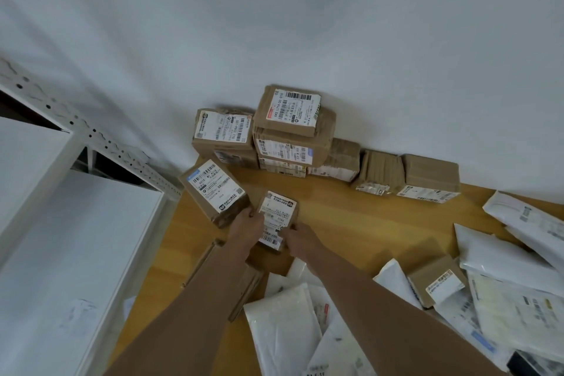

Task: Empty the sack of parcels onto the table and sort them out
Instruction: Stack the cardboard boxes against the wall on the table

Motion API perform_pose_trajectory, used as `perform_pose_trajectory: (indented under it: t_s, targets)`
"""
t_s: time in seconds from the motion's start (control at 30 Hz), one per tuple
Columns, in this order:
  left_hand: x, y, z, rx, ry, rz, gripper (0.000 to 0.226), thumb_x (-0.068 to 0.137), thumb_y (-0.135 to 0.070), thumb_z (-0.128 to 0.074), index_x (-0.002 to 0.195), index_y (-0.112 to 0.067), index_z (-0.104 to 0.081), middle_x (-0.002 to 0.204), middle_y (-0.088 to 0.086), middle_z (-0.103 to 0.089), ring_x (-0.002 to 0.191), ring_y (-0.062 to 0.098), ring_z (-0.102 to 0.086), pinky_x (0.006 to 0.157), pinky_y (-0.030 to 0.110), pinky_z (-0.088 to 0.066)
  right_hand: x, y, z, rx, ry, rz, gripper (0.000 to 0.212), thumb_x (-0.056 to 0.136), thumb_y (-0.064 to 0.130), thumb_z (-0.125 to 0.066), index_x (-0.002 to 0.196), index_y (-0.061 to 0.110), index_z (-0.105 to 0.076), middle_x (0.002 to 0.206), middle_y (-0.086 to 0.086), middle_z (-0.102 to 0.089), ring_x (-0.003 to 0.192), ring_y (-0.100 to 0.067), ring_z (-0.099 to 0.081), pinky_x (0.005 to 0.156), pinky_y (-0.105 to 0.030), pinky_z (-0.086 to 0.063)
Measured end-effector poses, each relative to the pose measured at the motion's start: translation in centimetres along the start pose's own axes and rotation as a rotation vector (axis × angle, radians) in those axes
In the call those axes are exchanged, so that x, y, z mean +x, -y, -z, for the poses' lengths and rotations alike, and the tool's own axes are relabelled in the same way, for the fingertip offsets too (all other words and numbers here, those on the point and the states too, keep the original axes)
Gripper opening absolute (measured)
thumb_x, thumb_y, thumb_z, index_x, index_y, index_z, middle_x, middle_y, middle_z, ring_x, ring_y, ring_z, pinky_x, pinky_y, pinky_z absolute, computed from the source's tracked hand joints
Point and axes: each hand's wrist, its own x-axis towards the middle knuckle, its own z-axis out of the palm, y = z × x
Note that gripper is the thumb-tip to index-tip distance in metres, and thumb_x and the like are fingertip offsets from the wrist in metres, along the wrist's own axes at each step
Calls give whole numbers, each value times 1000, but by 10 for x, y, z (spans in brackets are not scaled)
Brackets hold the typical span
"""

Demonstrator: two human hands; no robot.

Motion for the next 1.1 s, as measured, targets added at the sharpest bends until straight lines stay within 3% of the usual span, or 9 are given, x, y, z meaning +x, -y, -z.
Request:
perform_pose_trajectory:
  t_s: [0.17,0.27,0.37,0.43,0.53,0.67,0.9,1.0,1.1]
  targets:
    - [-3,-9,0,-127,24,26,27,91,-37,-54,83,-14,-66,87,2,-72,81,17,-65,75,33,-52,-6,-12,14,303,-80,-22,45,89,23,-68,127,22,-46,117,2,-59,99,-15,-58,87,-36,-51]
    - [-11,-21,-15,-251,129,-13,30,87,-42,-62,94,-12,-62,85,3,-74,83,18,-68,78,35,-55,-16,-18,37,497,-121,28,40,89,21,-69,121,21,-45,115,-4,-64,99,-21,-64,88,-43,-54]
    - [-23,-33,-34,-284,252,-51,22,91,-25,-63,111,-19,-57,95,2,-73,86,17,-71,70,30,-58,-28,-24,61,571,-184,75,28,93,28,-65,107,13,-46,108,-10,-69,93,-22,-68,73,-34,-55]
    - [-33,-44,-43,-334,327,-68,23,92,-16,-62,112,-27,-57,100,1,-72,88,17,-70,67,28,-58,-32,-29,75,585,-223,81,29,93,33,-64,101,13,-45,107,-11,-71,93,-23,-70,80,-37,-54]
    - [-39,-58,-58,-364,413,-114,34,91,-10,-62,118,-29,-58,105,3,-72,95,21,-70,85,42,-58,-37,-40,104,651,-253,89,36,92,39,-63,114,19,-43,106,-13,-69,91,-28,-72,89,-47,-55]
    - [-40,-76,-72,-355,468,-157,34,86,-10,-67,117,-25,-63,103,5,-74,95,23,-71,89,44,-57,-49,-48,143,667,-157,114,42,94,51,-52,128,27,-50,110,-15,-68,87,-29,-73,75,-41,-56]
    - [-37,-95,-90,-430,376,-233,31,95,-31,-61,122,-16,-58,110,-3,-69,106,15,-62,92,34,-48,-47,-24,178,824,-300,297,20,98,24,-54,111,12,-63,97,-7,-74,92,-21,-70,82,-37,-57]
    - [-29,-93,-92,-444,247,-180,8,99,-30,-52,100,-25,-59,95,-13,-56,90,6,-52,85,28,-43,-31,-10,185,889,-440,360,33,95,26,-62,122,8,-55,115,-11,-68,105,-24,-67,90,-39,-57]
    - [-20,-83,-88,-415,117,-98,23,99,-24,-49,76,-28,-52,81,-9,-52,84,13,-51,75,29,-43,-14,10,184,903,-512,330,44,91,27,-68,128,7,-53,119,-9,-63,107,-22,-65,89,-33,-57]
